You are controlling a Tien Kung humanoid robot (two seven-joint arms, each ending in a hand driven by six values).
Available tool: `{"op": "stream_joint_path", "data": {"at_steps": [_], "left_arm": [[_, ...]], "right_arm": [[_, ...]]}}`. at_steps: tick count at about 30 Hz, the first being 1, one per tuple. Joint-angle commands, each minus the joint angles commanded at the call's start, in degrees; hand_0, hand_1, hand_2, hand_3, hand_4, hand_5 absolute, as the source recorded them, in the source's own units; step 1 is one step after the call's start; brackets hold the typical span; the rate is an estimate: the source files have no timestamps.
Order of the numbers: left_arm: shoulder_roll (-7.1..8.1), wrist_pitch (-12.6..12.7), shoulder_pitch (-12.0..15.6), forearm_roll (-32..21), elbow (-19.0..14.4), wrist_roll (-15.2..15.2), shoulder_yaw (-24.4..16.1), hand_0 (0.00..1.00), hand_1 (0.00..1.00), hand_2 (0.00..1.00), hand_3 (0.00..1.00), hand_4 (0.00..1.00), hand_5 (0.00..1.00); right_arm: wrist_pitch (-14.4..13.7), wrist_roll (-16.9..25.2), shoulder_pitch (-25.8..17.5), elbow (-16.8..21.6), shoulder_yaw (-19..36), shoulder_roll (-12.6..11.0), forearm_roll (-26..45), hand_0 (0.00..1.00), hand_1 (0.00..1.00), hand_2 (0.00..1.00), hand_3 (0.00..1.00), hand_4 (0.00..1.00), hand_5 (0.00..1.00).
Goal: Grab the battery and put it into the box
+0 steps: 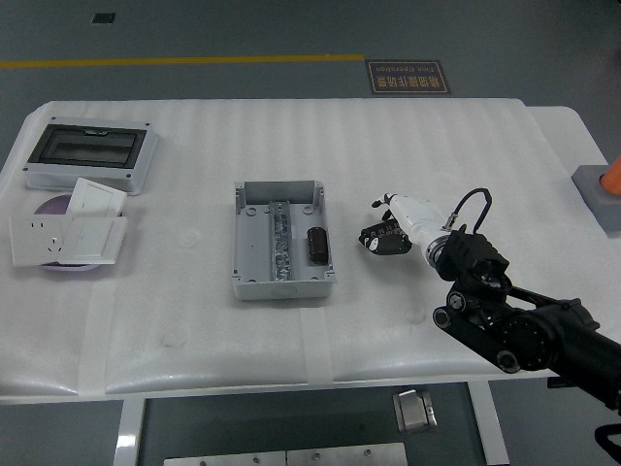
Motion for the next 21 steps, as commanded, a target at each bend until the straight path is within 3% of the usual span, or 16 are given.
{"op": "stream_joint_path", "data": {"at_steps": [11,21], "left_arm": [[-0.09,0.1,-0.1,0.4,0.0,-0.2,-0.4,0.619,0.688,0.613,0.592,0.511,0.196],[-0.02,0.0,0.0,0.9,-0.1,0.1,-0.8,0.619,0.688,0.616,0.592,0.509,0.195]], "right_arm": [[-0.3,-0.1,0.1,1.1,0.2,-0.3,-0.9,0.500,0.442,0.687,0.769,0.614,0.231],[-2.1,0.2,-1.1,12.1,5.0,-2.4,-0.3,0.494,0.438,0.685,0.767,0.609,0.224]]}}
